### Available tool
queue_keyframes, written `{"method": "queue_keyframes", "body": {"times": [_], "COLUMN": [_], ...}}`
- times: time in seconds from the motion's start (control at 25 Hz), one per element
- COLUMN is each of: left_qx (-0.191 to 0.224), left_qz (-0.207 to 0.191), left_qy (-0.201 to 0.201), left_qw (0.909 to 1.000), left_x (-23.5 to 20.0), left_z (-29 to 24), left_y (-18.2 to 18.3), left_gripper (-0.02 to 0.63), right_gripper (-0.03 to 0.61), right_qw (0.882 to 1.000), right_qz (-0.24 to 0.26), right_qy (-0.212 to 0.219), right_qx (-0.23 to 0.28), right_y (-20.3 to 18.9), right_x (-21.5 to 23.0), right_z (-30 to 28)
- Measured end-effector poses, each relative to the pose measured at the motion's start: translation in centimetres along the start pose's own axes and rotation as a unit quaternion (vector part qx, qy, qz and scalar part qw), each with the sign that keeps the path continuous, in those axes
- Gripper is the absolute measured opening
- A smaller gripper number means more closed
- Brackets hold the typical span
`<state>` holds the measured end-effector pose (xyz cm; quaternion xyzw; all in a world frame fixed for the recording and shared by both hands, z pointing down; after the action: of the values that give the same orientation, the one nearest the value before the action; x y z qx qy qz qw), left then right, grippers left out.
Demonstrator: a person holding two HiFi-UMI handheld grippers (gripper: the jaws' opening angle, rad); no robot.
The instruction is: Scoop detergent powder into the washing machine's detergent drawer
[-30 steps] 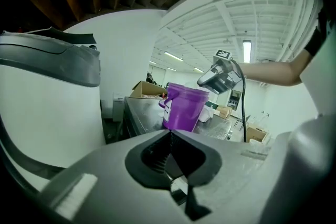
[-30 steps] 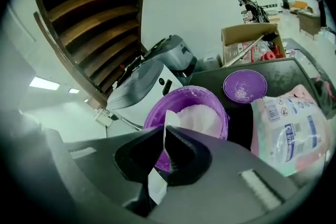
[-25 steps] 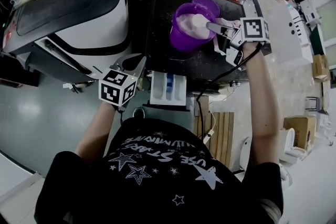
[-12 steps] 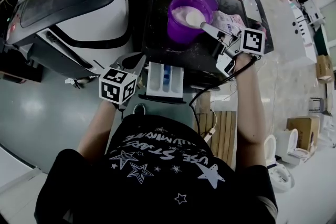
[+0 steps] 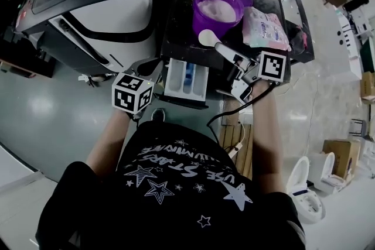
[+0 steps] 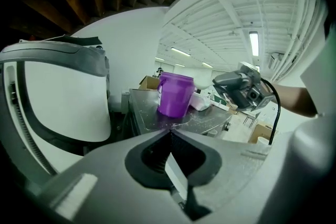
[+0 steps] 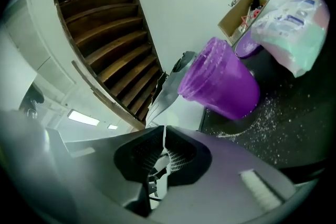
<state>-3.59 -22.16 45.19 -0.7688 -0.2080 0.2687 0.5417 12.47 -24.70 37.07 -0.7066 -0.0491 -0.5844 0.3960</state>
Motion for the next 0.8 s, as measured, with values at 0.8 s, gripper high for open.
{"method": "queue_keyframes", "body": {"times": [0.8], "left_qx": [-0.019], "left_qz": [0.025], "left_qy": [0.055], "left_qw": [0.9980], "left_x": [1.8], "left_z": [4.3], "left_y": [-4.4], "left_gripper": [0.000], "right_gripper": [0.037], "right_qw": [0.980], "right_qz": [0.120], "right_qy": [-0.096], "right_qx": [-0.123], "right_y": [-12.6], "right_x": [6.5], "right_z": [-0.4]}}
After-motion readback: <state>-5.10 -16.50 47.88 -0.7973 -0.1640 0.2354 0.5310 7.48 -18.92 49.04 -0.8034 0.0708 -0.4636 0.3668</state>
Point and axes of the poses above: the fingertips, and each gripper's own axes: z backward along the fingers, x to its right, y out of its top, the point moved 1 cm from there along z, backward along the fingers, and after that the axes turned 11 degrees about x, right-handed, at the moved point
